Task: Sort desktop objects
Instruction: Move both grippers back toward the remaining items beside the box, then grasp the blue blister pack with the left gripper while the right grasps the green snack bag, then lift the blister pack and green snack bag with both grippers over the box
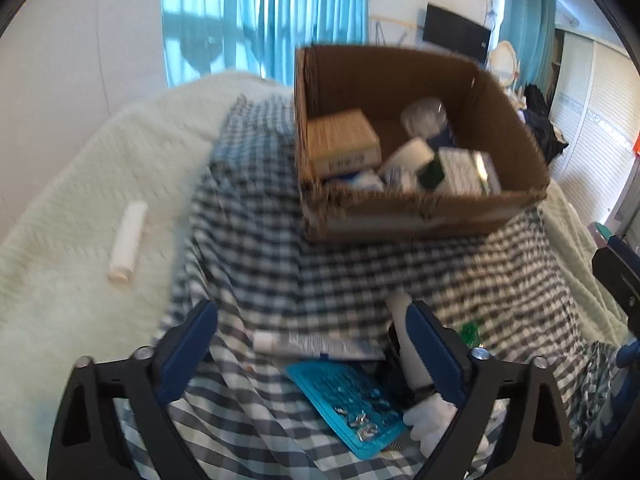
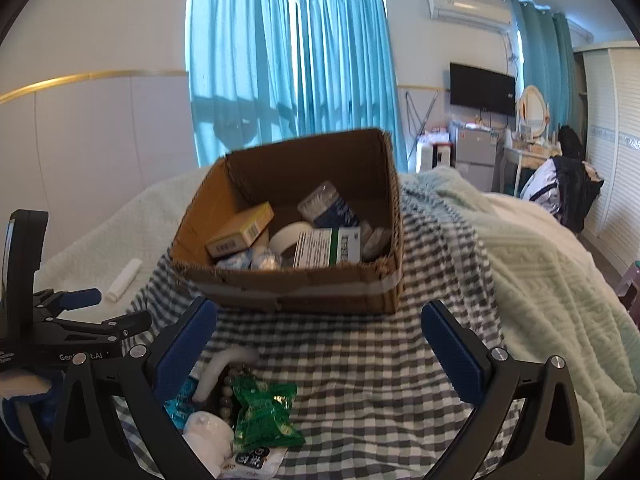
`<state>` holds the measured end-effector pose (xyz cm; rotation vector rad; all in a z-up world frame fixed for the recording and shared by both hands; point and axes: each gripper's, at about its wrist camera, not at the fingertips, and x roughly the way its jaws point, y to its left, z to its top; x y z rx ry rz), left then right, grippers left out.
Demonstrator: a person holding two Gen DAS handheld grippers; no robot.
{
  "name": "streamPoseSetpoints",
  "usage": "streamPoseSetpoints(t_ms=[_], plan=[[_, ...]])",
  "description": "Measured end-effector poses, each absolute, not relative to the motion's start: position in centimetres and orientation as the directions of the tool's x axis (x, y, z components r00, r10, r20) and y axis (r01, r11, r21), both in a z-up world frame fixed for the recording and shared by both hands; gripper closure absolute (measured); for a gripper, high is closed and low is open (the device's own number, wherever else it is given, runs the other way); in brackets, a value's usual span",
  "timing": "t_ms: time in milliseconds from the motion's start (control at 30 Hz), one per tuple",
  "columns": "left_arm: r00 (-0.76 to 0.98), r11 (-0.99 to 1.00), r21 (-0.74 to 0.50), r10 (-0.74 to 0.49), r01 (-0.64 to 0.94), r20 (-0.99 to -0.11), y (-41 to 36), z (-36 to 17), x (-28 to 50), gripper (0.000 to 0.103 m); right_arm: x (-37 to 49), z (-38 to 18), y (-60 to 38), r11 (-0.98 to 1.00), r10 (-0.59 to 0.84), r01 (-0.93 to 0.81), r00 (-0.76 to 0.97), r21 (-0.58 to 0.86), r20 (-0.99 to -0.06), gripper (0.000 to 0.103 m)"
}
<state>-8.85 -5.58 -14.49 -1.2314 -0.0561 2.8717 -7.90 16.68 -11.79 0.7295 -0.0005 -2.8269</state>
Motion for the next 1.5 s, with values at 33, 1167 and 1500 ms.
streamPoseSetpoints(t_ms=[33, 1167, 1500], plan=[[-0.668, -0.999, -0.038, 0.029, -0.001, -0.744, -5.5, -15.1, -9.1, 0.012, -8.2, -12.2, 16.5, -0.974, -0.218, 0.219, -0.840, 0.058, -0.497, 0.000], [-0.388, -0.979, -0.096, 0.161, -0.182, -0.907, -2.2, -21.3, -9.6, 0.076, -12.0, -22.3, 11.7, -0.933, -0.230, 0.356, -0.472, 0.055, -0.851, 0.073], [-0.524, -0.971, -0.091, 0.196, -0.221, -0.829, -2.2, -17.7, -8.3, 0.083, -10.0, -18.6, 13.3, -0.949, -0.238, 0.313, -0.613, 0.044, -0.753, 0.074]])
